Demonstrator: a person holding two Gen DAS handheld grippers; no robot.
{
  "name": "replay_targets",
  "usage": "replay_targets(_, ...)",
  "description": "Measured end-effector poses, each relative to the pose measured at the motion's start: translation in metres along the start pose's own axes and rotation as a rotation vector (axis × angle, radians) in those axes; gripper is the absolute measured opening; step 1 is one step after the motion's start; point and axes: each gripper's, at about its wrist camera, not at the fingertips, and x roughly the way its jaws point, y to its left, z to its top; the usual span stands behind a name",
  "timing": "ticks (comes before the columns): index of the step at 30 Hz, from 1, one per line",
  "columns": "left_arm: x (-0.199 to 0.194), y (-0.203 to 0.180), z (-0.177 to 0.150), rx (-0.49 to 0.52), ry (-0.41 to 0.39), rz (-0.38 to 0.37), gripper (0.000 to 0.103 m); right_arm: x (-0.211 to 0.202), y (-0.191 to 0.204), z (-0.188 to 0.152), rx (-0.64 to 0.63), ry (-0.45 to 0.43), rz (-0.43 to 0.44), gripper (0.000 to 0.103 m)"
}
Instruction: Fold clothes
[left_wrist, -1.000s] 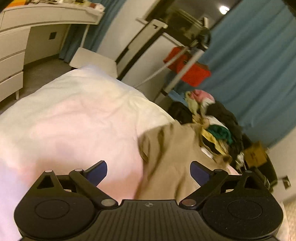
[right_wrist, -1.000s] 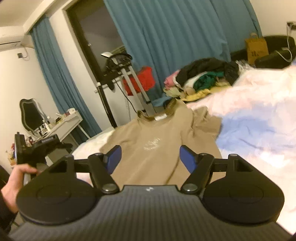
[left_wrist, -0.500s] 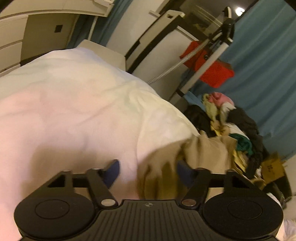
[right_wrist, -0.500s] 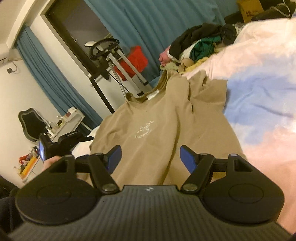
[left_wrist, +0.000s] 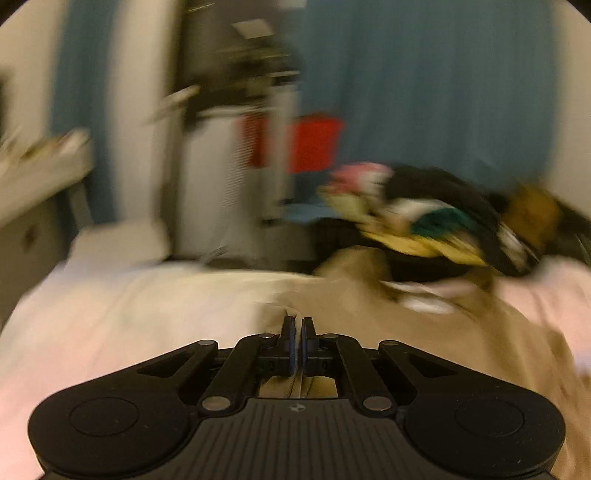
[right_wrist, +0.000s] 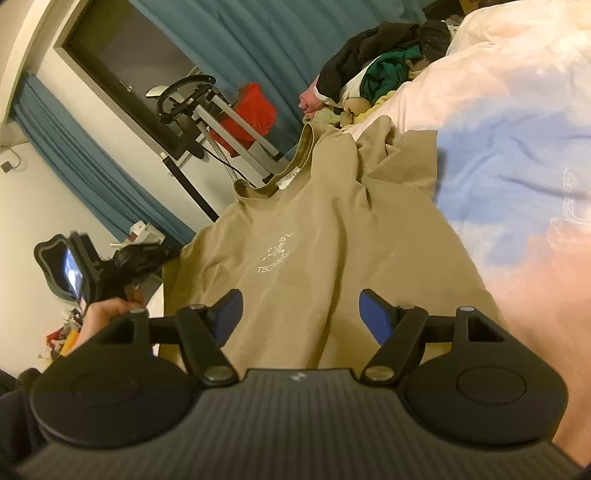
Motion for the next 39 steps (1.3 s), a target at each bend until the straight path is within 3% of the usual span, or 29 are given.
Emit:
replay_targets(3, -0.001, -0.053, -0.007, 0.216, 0.016, -0.09, 0.003, -0.001, -0.001, 0.001, 0.003, -0.005, -0.003, 0.073)
replay_targets(6, 0.009, -0.089, -0.026, 0.287, 0.087, -0.139, 0.007, -0.001, -0.003, 0.001, 0.011, -0.007, -0.004, 0.073)
replay_targets(9, -0.001, -0.092, -0.037, 0.241, 0.101, -0.184, 0.02, -0.001, -0.005, -0.001, 0.02, -0.005, -0.005, 0.073)
replay_targets(10, -0.006, -0.089, -0.039, 0.217, 0.094, -0.199, 0.032, -0.001, -0.005, -0.001, 0.024, -0.004, -0.004, 0.073)
replay_targets(12, -0.016, -0.075, -0.04, 0.16, 0.075, -0.224, 0.041, -0.002, -0.006, -0.001, 0.035, -0.002, -0.001, 0.073)
replay_targets(16, -0.035, -0.031, -0.036, 0.014, 0.029, -0.227, 0.049, -0.001, -0.007, 0.0, 0.05, 0.001, 0.004, 0.073)
replay_targets(19, -0.019, -0.002, -0.023, -0.111, 0.025, -0.193, 0.05, 0.002, -0.007, -0.001, 0.053, 0.007, 0.001, 0.073)
replay_targets(23, 0.013, 0.025, -0.009, -0.247, 0.043, -0.139, 0.047, 0.006, -0.008, -0.004, 0.055, 0.022, -0.003, 0.073)
replay_targets(28, 0.048, 0.042, -0.001, -0.369, 0.087, -0.14, 0.043, 0.013, -0.007, -0.008, 0.022, 0.04, -0.021, 0.073)
replay_targets(30, 0.055, 0.039, 0.002, -0.376, 0.08, -0.151, 0.034, 0.017, -0.006, -0.009, 0.011, 0.049, -0.023, 0.073)
replay_targets(33, 0.063, 0.034, 0.008, -0.341, 0.112, -0.146, 0.004, 0.021, -0.005, -0.012, 0.001, 0.062, -0.024, 0.073)
replay_targets(39, 0.044, 0.06, 0.02, -0.337, 0.092, -0.089, 0.003, 0.026, -0.002, -0.016, -0.006, 0.082, -0.025, 0.073)
